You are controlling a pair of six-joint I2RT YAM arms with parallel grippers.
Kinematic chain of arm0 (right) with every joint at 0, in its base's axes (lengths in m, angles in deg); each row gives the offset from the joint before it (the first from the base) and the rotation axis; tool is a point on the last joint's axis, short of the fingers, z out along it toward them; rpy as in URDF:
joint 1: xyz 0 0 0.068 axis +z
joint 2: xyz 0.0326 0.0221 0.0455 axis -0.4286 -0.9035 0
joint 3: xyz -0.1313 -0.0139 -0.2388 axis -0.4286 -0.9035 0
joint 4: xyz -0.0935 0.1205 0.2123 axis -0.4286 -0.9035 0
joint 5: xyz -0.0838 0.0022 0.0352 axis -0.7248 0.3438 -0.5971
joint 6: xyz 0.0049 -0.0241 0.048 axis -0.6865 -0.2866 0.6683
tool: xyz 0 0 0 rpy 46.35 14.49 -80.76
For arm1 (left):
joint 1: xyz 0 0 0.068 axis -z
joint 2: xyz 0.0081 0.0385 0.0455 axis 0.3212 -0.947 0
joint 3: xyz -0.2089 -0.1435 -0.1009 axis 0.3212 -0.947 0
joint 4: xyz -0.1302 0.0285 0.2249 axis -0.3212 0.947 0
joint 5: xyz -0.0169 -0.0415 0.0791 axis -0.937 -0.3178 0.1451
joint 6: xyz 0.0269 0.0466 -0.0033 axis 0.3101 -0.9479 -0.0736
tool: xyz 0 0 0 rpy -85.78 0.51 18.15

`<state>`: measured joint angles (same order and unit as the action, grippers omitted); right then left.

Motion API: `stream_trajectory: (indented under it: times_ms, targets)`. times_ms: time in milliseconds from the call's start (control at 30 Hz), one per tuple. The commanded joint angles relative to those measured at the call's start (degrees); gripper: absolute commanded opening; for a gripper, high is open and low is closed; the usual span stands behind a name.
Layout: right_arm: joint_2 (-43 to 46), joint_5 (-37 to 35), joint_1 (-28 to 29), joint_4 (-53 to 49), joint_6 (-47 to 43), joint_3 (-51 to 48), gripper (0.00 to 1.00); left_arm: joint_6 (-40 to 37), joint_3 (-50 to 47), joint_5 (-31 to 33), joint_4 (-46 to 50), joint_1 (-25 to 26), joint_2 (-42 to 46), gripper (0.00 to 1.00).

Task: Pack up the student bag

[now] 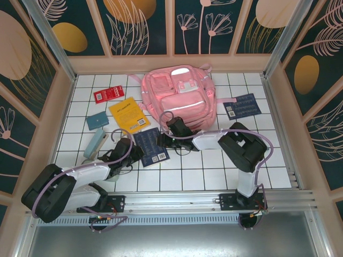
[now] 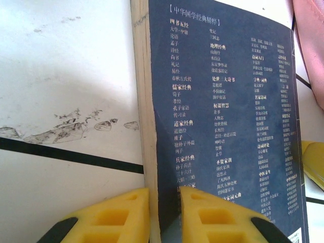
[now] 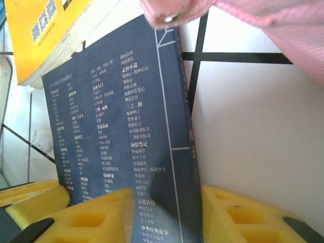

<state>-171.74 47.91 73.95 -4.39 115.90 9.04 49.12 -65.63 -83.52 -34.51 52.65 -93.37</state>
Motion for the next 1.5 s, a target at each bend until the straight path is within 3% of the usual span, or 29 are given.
stream_trajectory:
  times_ms: [0,300,433,667,700,733,800,867,1000,1167,1467]
  targets:
    - [2.4,14.3,1.7,13.1,4.6,-0.9,0.38,1.2,-2.6,-5.0,-0.4,0.9,-4.8,0.22]
    - [3.2,21.4,0.9,24.1,9.1,-4.2,0.34,1.9,-4.1,-4.1,-0.8,0.9,-2.6,0.20]
    - [2.7,21.0,0.8,20.6,7.9,-3.4,0.31,1.9,-4.2,-3.7,-0.5,1.0,-2.2,0.20]
    - [5.4,16.0,0.1,10.9,1.2,-3.9,0.12,1.1,-4.0,-2.8,0.8,0.9,-1.2,0.20]
    - [5.6,16.4,-0.4,10.8,0.7,-4.1,0.01,1.0,-3.8,-2.8,1.0,0.9,-1.1,0.21]
    - [5.7,16.7,-0.7,11.0,0.4,-4.4,0.00,0.7,-3.6,-2.7,1.3,0.9,-1.0,0.21]
    - [6.6,17.7,-1.6,13.0,0.6,-5.7,0.00,-0.3,-2.3,-3.0,2.5,0.9,-0.7,0.27]
    - [8.1,17.9,-2.1,14.7,0.9,-6.8,0.00,-1.4,-0.6,-2.6,4.7,0.9,0.4,0.40]
    - [14.2,16.2,-3.2,16.2,-0.4,-9.3,0.00,-4.6,4.0,-0.6,9.5,1.0,5.3,0.55]
    - [26.4,8.5,-5.5,13.0,-3.1,-13.9,0.00,-10.2,11.4,0.7,11.6,0.9,7.6,0.59]
    - [53.2,-9.5,-15.8,-0.8,-3.5,-24.4,0.00,-21.2,27.9,-0.2,10.7,4.3,-5.3,0.60]
